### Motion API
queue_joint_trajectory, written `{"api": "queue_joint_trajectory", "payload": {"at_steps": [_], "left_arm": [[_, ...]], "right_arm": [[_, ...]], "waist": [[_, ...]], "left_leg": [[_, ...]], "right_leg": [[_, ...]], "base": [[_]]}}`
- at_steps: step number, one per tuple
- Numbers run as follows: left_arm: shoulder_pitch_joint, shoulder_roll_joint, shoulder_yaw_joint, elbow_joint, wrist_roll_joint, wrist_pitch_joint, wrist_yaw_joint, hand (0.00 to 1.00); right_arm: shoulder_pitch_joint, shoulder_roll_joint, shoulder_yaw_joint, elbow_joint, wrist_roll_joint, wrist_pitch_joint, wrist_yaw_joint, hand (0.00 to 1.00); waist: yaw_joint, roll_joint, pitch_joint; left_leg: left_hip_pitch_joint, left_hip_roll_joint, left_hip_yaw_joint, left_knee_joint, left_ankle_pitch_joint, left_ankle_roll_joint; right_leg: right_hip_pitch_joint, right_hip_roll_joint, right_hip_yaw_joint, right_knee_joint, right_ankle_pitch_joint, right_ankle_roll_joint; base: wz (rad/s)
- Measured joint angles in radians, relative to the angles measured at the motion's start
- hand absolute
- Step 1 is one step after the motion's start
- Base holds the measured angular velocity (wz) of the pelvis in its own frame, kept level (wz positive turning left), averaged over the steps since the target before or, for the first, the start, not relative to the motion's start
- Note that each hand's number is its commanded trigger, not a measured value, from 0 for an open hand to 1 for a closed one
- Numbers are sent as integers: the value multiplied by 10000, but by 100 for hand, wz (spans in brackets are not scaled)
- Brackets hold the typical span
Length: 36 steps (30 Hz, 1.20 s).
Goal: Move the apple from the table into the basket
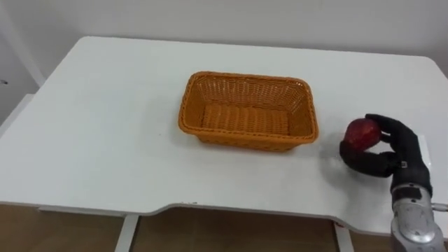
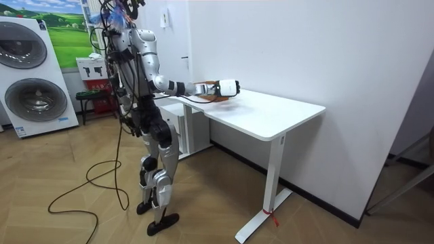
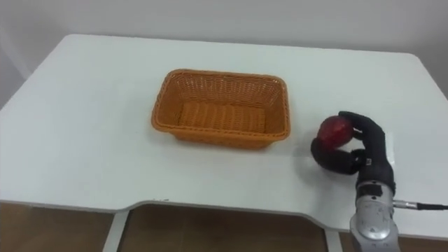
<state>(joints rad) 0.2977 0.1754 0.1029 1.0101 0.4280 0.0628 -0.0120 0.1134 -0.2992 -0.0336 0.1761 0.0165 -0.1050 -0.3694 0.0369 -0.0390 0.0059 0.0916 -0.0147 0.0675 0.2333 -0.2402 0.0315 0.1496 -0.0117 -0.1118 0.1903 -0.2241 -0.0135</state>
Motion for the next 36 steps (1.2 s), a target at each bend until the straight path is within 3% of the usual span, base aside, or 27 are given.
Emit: {"api": "queue_joint_trajectory", "payload": {"at_steps": [3, 7, 16, 18, 24, 25, 26, 27, 36], "left_arm": [[11, 1, -52, 54, -1, -3, -5, 0], [6, -3, -88, 180, 34, -42, -12, 0], [-103, -9, -110, 193, 105, -26, -46, 0], [-202, -65, -119, 207, 185, -18, 1, 0], [-508, -50, -461, 223, 181, -17, 76, 0], [-535, -50, -475, 228, 183, -20, 76, 0], [-539, -49, -486, 227, 181, -20, 79, 0], [-536, -49, -499, 241, 178, -18, 80, 0], [-617, -46, -675, 236, 182, 22, -15, 0]], "right_arm": [[-216, -1, 0, -261, -112, -15, -4, 100], [-220, -1, 9, -1029, -300, -26, 20, 100], [-222, 31, 151, -2171, -743, -37, 178, 100], [-224, 29, 300, -2345, -1030, -35, 196, 100], [-332, 28, 948, -2415, -1401, -34, 275, 100], [-390, 28, 1032, -2431, -1456, -34, 386, 70], [-414, 24, 1086, -2453, -1461, -34, 426, 60], [-507, 19, 1266, -2463, -1476, -34, 453, 0], [-770, 20, 1933, -2465, -1530, -32, 675, 0]], "waist": [[-3, -68, -43], [-5, -217, -33], [23, -62, -33], [191, -32, -31], [530, -203, -28], [572, -218, -25], [598, -232, -26], [661, -226, -19], [950, -269, -6]], "left_leg": [[42, -6, 3, 13, 1, 1], [47, -7, 5, 5, 0, 1], [62, 8, 10, 2, 0, 1], [21, 10, -27, -4, 3, -3], [-145, -8, -181, 93, 3, -3], [-162, -12, -209, 138, 3, -3], [-171, -12, -215, 148, 3, -2], [-170, -11, -212, 144, 3, -3], [-173, -20, -262, 57, 7, -8]], "right_leg": [[0, 0, -33, -8, 1, 0], [-1, -2, -31, -34, 2, -2], [22, 1, -27, 54, 4, -1], [-70, 3, -12, 153, 3, 0], [-112, -5, -133, 146, 6, -4], [-111, -11, -169, 144, 6, -5], [-108, -12, -181, 141, 6, -4], [-108, -12, -181, 132, 6, -5], [-64, -13, -282, 30, 6, -4]], "base": [[0], [0], [0], [-2], [6], [7], [4], [0], [3]]}}
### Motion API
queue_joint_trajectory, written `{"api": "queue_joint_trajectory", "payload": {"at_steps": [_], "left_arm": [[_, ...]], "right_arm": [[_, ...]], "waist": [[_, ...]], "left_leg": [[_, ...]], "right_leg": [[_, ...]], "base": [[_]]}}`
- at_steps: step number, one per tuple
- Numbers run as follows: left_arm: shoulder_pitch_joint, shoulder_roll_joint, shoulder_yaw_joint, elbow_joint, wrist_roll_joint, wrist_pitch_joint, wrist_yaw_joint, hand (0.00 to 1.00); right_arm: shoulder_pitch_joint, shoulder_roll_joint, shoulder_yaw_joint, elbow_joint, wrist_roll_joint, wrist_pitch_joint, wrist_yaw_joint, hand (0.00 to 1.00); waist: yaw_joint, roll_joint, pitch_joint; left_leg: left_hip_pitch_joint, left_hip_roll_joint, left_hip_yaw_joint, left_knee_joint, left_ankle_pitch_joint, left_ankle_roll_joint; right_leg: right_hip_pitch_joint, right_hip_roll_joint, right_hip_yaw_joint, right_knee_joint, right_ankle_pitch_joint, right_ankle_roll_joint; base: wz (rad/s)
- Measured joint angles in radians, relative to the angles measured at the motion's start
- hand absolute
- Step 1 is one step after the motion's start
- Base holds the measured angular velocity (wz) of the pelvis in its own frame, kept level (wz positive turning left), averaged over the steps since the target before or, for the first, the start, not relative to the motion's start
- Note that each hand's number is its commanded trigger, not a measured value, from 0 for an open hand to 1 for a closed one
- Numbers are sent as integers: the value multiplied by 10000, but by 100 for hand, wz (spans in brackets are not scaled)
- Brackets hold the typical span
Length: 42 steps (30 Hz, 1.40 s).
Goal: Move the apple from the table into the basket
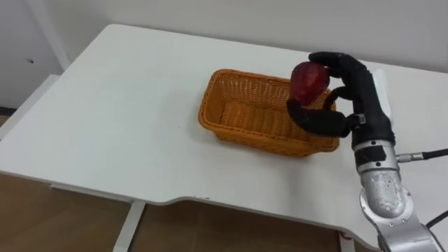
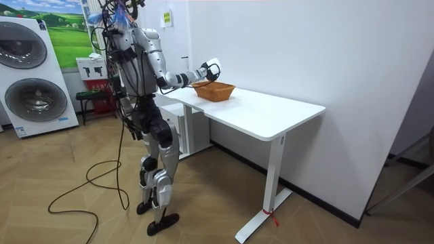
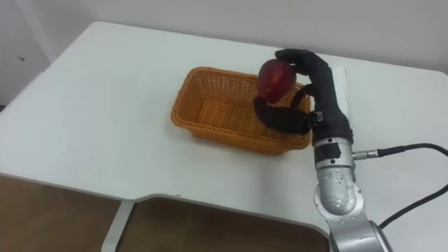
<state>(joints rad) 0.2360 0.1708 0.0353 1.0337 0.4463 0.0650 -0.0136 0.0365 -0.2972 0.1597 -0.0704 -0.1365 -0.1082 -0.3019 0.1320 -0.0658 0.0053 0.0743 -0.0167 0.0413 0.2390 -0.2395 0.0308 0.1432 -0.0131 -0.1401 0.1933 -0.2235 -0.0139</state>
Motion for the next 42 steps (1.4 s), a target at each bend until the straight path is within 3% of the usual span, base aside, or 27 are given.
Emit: {"api": "queue_joint_trajectory", "payload": {"at_steps": [8, 17, 23, 28, 32, 37, 42], "left_arm": [[-37, 1, -4, -17, -2, 1, 7, 0], [-48, 3, -16, -16, -14, -6, 22, 0], [10, 16, -2, 83, -17, -6, 20, 0], [272, 57, 131, 80, -6, -11, 14, 0], [440, 41, 778, 72, -16, -38, 29, 0], [563, 50, 1142, 48, -13, -62, 311, 0], [716, 50, 1456, 49, -9, -70, 589, 0]], "right_arm": [[-152, 1, 156, 1, -1, 0, 0, 0], [-152, -17, 106, 1, 8, 0, 3, 0], [-154, -82, -435, -3, 81, -3, -32, 0], [-121, -145, -1713, -2, 278, -16, -497, 0], [-71, -150, -2721, -3, 506, -29, -1026, 0], [-76, -281, -4403, 239, 1043, -94, -2271, 0], [85, -281, -5642, 766, 1229, -193, -3673, 0]], "waist": [[8, -106, 8], [-224, -92, 17], [-461, -34, -44], [-800, -12, -78], [-989, -40, -95], [-1279, -128, -121], [-1531, -132, -68]], "left_leg": [[-73, -38, -104, 3, 1, 2], [-127, -57, -182, 121, 2, 4], [-101, -57, -182, 110, 2, 5], [-20, -63, -179, -24, 21, 8], [72, -60, -129, -33, 33, 8], [114, -69, -115, -22, 35, 11], [249, -19, 27, -36, 33, 7]], "right_leg": [[-7, -20, -61, -87, 1, -1], [-6, -36, -172, -84, 0, 0], [66, -38, -199, -73, 0, 0], [126, -44, -213, -86, 0, 1], [149, -40, -120, -80, -1, 2], [159, -43, -118, -88, 0, 2], [159, -17, 9, -89, -1, 2]], "base": [[3], [4], [0], [0], [-5], [0], [-8]]}}
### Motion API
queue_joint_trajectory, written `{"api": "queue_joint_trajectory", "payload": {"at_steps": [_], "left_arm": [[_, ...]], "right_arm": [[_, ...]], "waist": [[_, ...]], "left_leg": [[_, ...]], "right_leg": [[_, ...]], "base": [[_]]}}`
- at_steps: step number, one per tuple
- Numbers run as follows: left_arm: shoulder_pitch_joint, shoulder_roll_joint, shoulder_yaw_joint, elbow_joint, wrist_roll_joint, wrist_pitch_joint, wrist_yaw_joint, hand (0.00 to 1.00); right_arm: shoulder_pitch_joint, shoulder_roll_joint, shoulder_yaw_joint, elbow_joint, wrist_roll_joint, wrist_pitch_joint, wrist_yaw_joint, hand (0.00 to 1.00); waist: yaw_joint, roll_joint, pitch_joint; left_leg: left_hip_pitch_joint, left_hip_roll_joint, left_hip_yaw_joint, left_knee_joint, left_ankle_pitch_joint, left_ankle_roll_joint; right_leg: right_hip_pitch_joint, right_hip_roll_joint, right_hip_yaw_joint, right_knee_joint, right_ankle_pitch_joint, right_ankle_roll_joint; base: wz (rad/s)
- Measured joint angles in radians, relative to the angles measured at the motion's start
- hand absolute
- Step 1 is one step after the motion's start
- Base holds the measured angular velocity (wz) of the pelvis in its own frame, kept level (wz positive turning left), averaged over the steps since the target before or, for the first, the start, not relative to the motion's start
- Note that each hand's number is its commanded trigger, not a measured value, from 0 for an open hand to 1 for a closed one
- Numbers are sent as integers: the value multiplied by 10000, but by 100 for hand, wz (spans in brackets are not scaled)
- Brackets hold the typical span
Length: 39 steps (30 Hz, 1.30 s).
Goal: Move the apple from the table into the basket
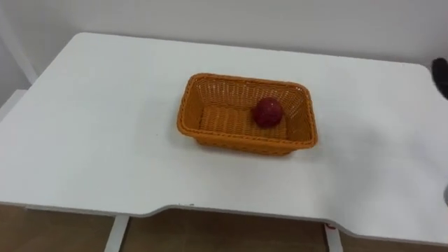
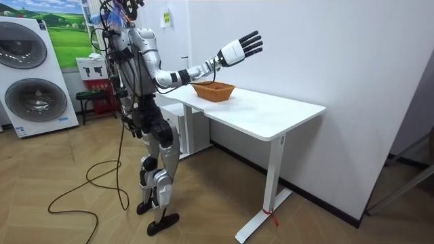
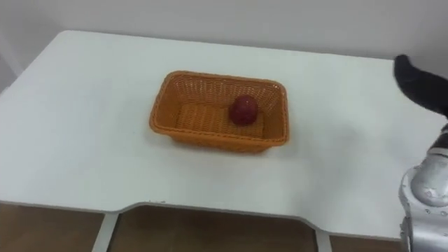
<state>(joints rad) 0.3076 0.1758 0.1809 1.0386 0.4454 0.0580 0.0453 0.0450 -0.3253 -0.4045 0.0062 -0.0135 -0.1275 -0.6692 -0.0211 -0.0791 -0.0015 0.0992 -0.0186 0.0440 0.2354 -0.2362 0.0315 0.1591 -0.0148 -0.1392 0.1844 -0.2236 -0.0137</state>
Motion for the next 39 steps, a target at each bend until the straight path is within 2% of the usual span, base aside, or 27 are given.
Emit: {"api": "queue_joint_trajectory", "payload": {"at_steps": [3, 4, 5, 6, 8, 10, 12, 14, 16, 19, 21, 24, 26, 29, 32, 39], "left_arm": [[58, 1, 291, -23, -2, 22, 116, 0], [90, 12, 404, -27, -8, 34, 126, 0], [105, 11, 483, -35, -4, 42, 131, 0], [163, 12, 552, -109, -6, 70, 164, 0], [243, 12, 550, -201, -27, 87, 189, 0], [292, 11, 508, -210, -6, 217, 269, 0], [303, 7, 532, -241, 0, 257, 308, 0], [222, -18, 535, -237, 5, 316, 309, 0], [181, -100, 506, -231, 52, 342, 303, 0], [159, -125, 505, -293, 58, 389, 258, 0], [107, -122, 505, -321, 79, 463, 229, 0], [97, -137, 504, -284, 212, 467, 207, 0], [80, -186, 505, -281, 280, 467, 166, 0], [120, -284, 508, -221, 289, 553, 151, 0], [155, -385, 502, -220, 286, 675, 96, 0], [108, -513, 495, -231, 277, 751, 15, 0]], "right_arm": [[279, -3, -626, 866, 256, -61, -802, 0], [378, -2, -831, 1433, 490, -62, -1126, 0], [449, 0, -931, 1782, 531, -58, -1261, 0], [699, 3, -1048, 2409, 654, -9, -1508, 0], [1074, 39, -1047, 3141, 1098, 36, -1724, 0], [1410, 78, -955, 4575, 1679, 192, -1821, 0], [1680, 240, -859, 5834, 2076, 236, -1693, 0], [1750, 460, -839, 7198, 2607, 388, -1382, 0], [1778, 738, -379, 8741, 2922, 664, -770, 0], [1776, 1116, -46, 9734, 2993, 1057, 79, 0], [1779, 1144, 337, 10109, 3218, 1092, 380, 0], [1757, 1195, 1051, 10849, 3216, 1078, 956, 0], [1735, 1277, 1177, 11279, 3237, 1136, 1343, 0], [1740, 1412, 1576, 11604, 3574, 1411, 2007, 0], [1756, 1594, 1915, 11758, 3777, 1499, 2766, 0], [1567, 1713, 2606, 12460, 4017, 1879, 4667, 0]], "waist": [[-169, -3, 34], [-204, -39, 69], [-248, -57, 57], [-256, -101, 5], [-266, -38, 20], [-296, 4, -73], [-264, 15, -108], [-287, 68, -97], [-257, 175, -76], [-262, 259, -38], [-252, 309, 0], [-146, 281, 9], [-18, 286, 14], [74, 303, 12], [32, 329, 15], [12, 584, 21]], "left_leg": [[-30, 15, 55, -97, -4, -5], [-20, 13, 73, -120, -2, -6], [-17, 10, 76, -116, -2, -6], [-10, 6, 89, -120, -2, -5], [-21, 5, 139, -119, -3, -4], [-56, -2, 149, -110, -2, -2], [-54, -2, 131, -123, -2, -2], [-56, 1, 124, -123, -1, -2], [-5, 17, 209, -140, -1, -2], [25, 48, 305, -130, -1, -3], [-5, 45, 310, -145, -3, -3], [6, 47, 324, -121, -39, 14], [6, 38, 324, -127, -45, 24], [4, 37, 287, -129, -50, 35], [-5, 30, 234, -127, -49, 35], [16, 23, 186, -120, -49, 32]], "right_leg": [[-18, -4, 3, 3, -1, 2], [-22, -4, 27, -11, -2, 2], [-19, -3, 35, -20, -2, 2], [-20, -1, 70, -30, -3, 2], [-41, 13, 199, -53, -2, 1], [-2, 27, 252, -116, 20, 9], [-2, 25, 257, -123, 21, 9], [5, 24, 236, -128, 21, 9], [32, 24, 258, -112, 21, 9], [32, 33, 303, -97, 27, -2], [-1, 31, 346, -73, 27, -3], [-31, 42, 420, -151, 17, 12], [-37, 29, 420, -151, 12, 24], [-32, 21, 412, -154, 19, 36], [-28, 12, 303, -177, 20, 37], [13, 11, 228, -145, 21, 36]], "base": [[-5], [-4], [-4], [-6], [-8], [-2], [2], [2], [-6], [-8], [0], [0], [0], [0], [3], [0]]}}
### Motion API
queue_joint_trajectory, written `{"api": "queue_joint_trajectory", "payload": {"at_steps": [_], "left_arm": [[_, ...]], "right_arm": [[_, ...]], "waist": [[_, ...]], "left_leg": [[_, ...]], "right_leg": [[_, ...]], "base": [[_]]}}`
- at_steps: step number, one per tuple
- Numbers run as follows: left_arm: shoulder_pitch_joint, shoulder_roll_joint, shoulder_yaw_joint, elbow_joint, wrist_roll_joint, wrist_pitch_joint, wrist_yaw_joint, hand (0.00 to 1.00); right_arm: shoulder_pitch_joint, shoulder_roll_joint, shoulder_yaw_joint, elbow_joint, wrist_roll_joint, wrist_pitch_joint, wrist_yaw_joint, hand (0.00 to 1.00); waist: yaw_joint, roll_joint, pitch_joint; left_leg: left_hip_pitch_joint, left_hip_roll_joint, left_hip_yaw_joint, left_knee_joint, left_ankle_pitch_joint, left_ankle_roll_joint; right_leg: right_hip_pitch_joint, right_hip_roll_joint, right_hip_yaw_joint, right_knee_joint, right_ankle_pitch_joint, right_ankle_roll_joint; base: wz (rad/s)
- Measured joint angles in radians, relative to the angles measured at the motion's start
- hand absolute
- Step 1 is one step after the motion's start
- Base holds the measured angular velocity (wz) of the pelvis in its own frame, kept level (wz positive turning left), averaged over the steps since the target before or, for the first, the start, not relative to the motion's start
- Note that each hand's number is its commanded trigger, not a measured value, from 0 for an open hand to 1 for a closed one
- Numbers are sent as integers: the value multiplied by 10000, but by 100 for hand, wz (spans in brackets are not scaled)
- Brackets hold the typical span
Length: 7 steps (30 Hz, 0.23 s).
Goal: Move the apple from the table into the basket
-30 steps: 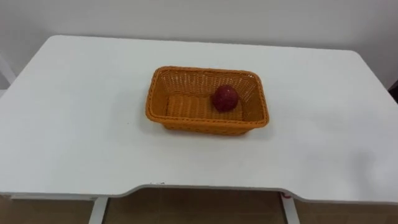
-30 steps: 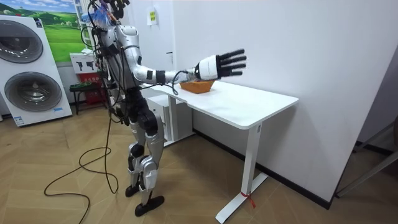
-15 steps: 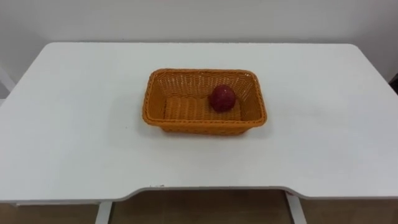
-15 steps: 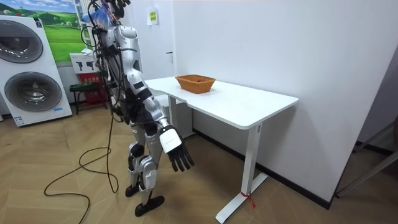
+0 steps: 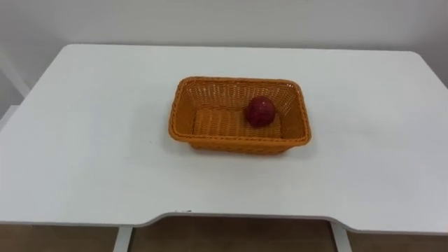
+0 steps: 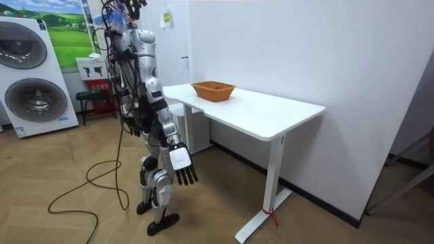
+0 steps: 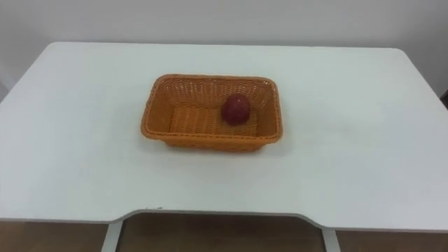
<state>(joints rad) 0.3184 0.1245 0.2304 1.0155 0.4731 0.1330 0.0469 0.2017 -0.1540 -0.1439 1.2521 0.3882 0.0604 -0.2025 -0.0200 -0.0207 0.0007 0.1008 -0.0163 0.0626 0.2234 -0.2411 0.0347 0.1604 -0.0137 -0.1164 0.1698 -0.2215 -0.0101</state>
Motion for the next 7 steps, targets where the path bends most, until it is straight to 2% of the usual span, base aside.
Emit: {"api": "queue_joint_trajectory", "payload": {"at_steps": [3, 7], "left_arm": [[9, -70, -11, 51, -9, 161, -14, 0], [17, -226, -146, 74, -86, 345, -232, 0]], "right_arm": [[44, 11, 171, 74, -15, 285, 450, 0], [52, 12, 441, 191, -42, 425, 771, 0]], "waist": [[18, 0, 8], [20, -13, 14]], "left_leg": [[-1, -5, -12, 13, -1, 0], [0, 14, 31, 89, -18, 27]], "right_leg": [[-7, -17, -10, 5, -6, -4], [-7, -49, 15, -1, -29, 18]], "base": [[0], [0]]}}
